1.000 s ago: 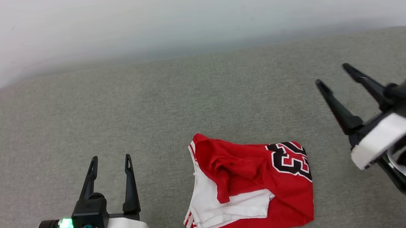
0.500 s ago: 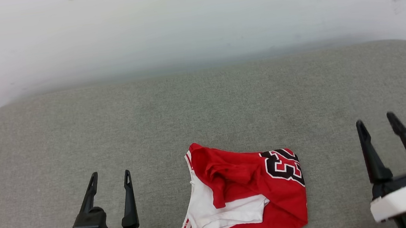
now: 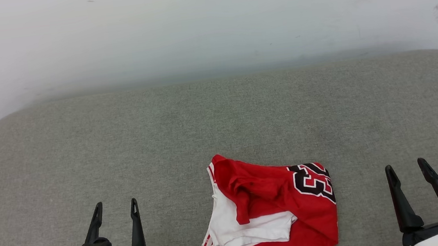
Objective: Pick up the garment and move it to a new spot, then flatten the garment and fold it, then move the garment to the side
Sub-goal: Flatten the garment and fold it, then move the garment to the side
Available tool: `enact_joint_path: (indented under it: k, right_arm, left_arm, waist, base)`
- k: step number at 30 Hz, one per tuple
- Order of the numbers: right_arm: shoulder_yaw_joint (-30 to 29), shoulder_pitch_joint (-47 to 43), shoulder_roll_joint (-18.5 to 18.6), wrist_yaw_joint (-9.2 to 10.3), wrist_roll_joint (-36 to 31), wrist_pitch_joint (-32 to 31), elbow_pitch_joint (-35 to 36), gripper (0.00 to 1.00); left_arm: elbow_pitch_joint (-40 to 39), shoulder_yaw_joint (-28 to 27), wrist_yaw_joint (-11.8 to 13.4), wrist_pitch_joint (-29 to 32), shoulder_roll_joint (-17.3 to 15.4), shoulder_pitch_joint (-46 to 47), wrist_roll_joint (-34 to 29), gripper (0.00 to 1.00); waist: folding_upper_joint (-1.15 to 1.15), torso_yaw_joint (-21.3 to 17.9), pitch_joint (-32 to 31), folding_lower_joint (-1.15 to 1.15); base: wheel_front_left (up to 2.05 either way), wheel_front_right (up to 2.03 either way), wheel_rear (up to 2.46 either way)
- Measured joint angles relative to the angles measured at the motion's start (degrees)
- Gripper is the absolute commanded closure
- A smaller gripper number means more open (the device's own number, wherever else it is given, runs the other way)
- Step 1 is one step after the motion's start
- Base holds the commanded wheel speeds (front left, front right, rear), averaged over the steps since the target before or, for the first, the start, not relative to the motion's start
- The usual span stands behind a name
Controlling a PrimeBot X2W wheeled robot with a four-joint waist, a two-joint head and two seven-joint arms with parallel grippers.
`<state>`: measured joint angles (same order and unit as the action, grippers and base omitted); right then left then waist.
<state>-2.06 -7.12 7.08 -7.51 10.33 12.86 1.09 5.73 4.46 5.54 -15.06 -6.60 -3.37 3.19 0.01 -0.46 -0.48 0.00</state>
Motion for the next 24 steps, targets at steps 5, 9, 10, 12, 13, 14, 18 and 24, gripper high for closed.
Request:
enact_joint_path:
  k: [5, 9, 10, 12, 13, 14, 18, 24]
  right_arm:
    - [0.2, -0.6, -0.2, 0.0, -0.4, 0.2, -0.3, 0.0]
    - [0.3, -1.0, -0.3, 0.0, -0.4, 0.3, -0.8, 0.0]
    - [0.3, -1.0, -0.3, 0.0, -0.4, 0.3, -0.9, 0.0]
    - [0.3, -1.0, -0.2, 0.0, -0.4, 0.2, -1.0, 0.0]
    - [0.3, -0.8, -0.1, 0.0, -0.4, 0.2, -0.9, 0.0]
    - [0.1, -0.5, 0.2, 0.0, -0.4, 0.2, -0.9, 0.0]
    - [-1.9, 3.6, 2.7, 0.0, 1.0, -0.6, 0.3, 0.0]
    - [-2.6, 11.9, 7.5, 0.0, 4.0, -7.7, 4.4, 0.0]
  left_arm:
    - [0.3, -0.1, 0.0, 0.0, 0.1, -0.2, 0.1, 0.0]
    - [0.5, -0.2, 0.0, 0.0, 0.1, -0.3, 0.1, 0.0]
    - [0.5, -0.3, 0.0, 0.0, 0.1, -0.3, 0.1, 0.0]
    - [0.5, -0.3, 0.0, 0.0, 0.1, -0.3, 0.1, 0.0]
    - [0.6, -0.3, 0.0, 0.0, 0.1, -0.3, 0.1, 0.0]
    - [0.6, -0.3, 0.0, 0.0, 0.2, -0.3, 0.1, 0.0]
    - [0.6, -0.4, -0.2, 0.0, 0.2, -0.1, 0.1, 0.0]
    - [0.6, -0.2, -0.5, 0.0, 0.2, 0.9, -0.1, 0.0]
  waist:
    - [0.0, 0.4, -0.1, 0.0]
    - [0.0, 0.7, -0.1, 0.0]
    - [0.0, 0.7, -0.1, 0.0]
    - [0.0, 0.8, 0.0, 0.0]
    - [0.0, 0.9, 0.0, 0.0]
    - [0.0, 0.9, 0.1, 0.0]
    - [0.0, 1.3, 0.4, 0.0]
    - [0.0, 1.8, 1.5, 0.0]
  base:
    - [0.0, 0.0, 0.0]
    - [0.0, 0.0, 0.0]
    - [0.0, 0.0, 0.0]
    - [0.0, 0.0, 0.0]
    - [0.0, 0.0, 0.0]
    - [0.0, 0.0, 0.0]
    - [0.0, 0.0, 0.0]
    - [0.0, 0.0, 0.0]
